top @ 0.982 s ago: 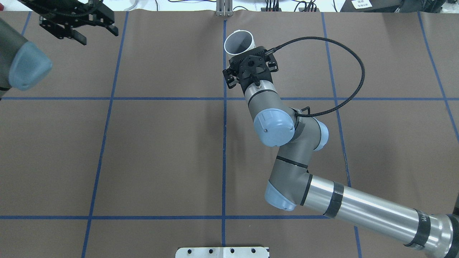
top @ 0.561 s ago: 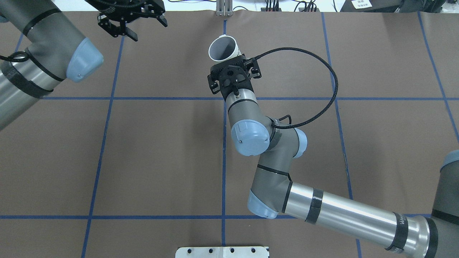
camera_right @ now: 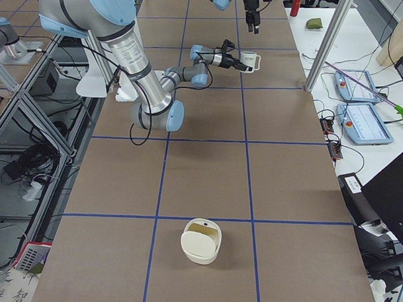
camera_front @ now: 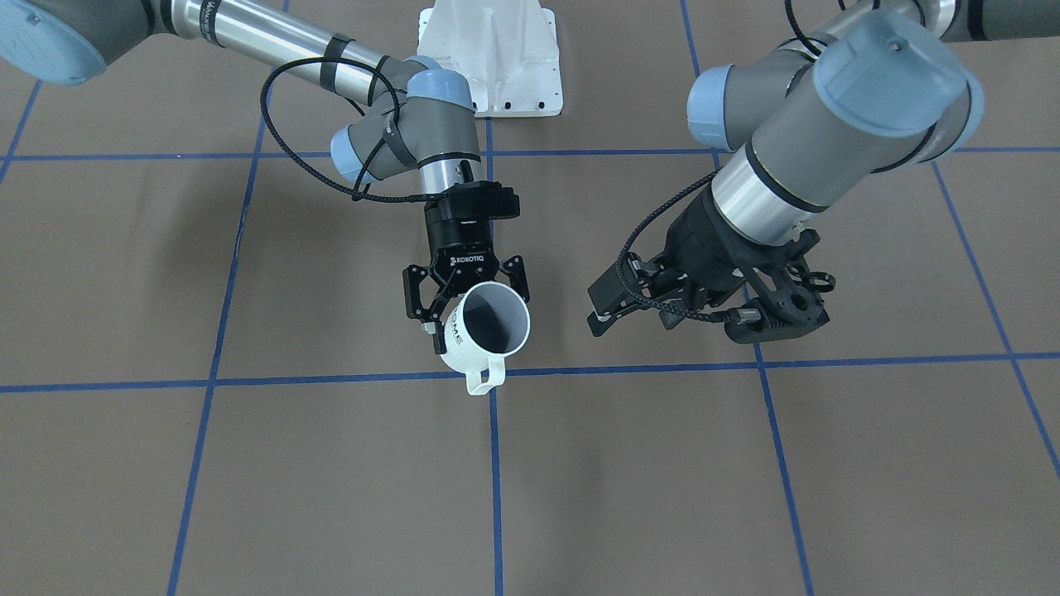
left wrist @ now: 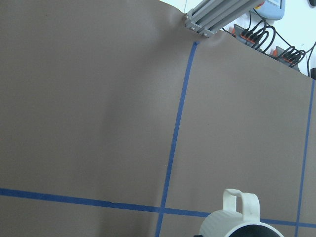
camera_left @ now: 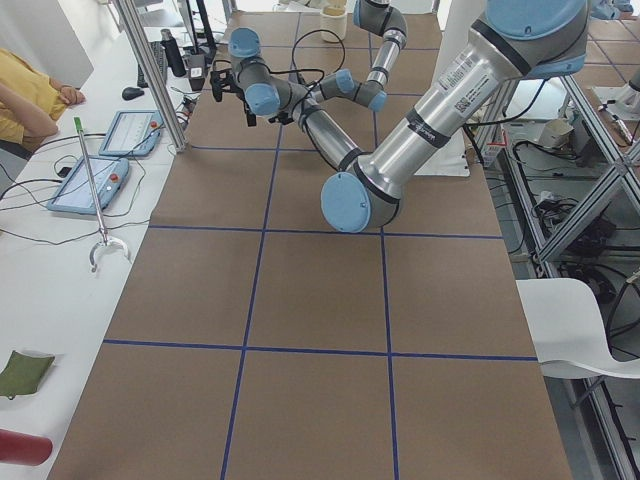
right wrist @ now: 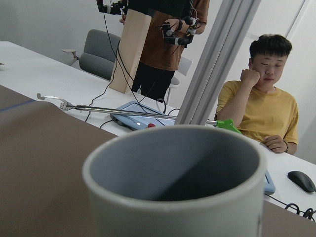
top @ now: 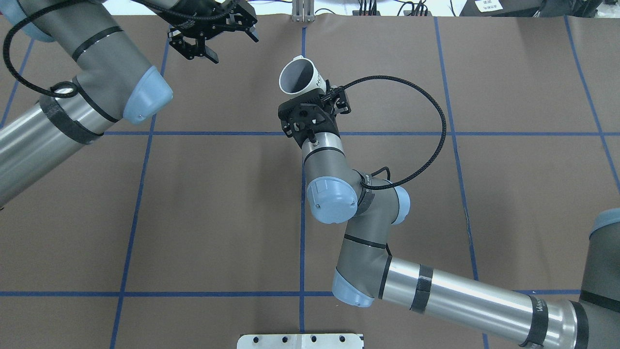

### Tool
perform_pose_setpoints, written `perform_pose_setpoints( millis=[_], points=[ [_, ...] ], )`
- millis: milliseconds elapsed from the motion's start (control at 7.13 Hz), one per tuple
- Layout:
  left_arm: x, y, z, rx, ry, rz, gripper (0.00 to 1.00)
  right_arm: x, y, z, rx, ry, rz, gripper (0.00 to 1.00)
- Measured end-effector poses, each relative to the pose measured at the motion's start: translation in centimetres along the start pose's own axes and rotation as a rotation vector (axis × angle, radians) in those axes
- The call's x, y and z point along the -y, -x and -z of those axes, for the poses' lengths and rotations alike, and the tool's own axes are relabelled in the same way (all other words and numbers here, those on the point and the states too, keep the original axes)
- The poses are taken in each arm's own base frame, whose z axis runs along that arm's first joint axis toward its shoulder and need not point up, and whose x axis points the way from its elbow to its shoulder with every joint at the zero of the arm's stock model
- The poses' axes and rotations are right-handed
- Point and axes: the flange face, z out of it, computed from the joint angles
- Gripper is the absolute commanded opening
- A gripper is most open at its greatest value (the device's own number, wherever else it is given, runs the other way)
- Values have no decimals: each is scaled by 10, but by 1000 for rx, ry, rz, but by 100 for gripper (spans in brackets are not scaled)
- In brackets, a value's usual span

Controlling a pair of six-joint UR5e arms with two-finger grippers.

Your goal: Left arm hands cup to right arm to dump lemon

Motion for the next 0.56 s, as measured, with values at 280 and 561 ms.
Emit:
perform_pose_setpoints(
  millis=[280, 561],
  points=[
    [-19, -8, -18, -5, 7, -23, 62, 4, 2, 2, 3, -4, 38, 0],
    [-34, -13, -29, -18, 25, -44, 51, 11, 8, 5, 12, -10, 32, 0]
  ],
)
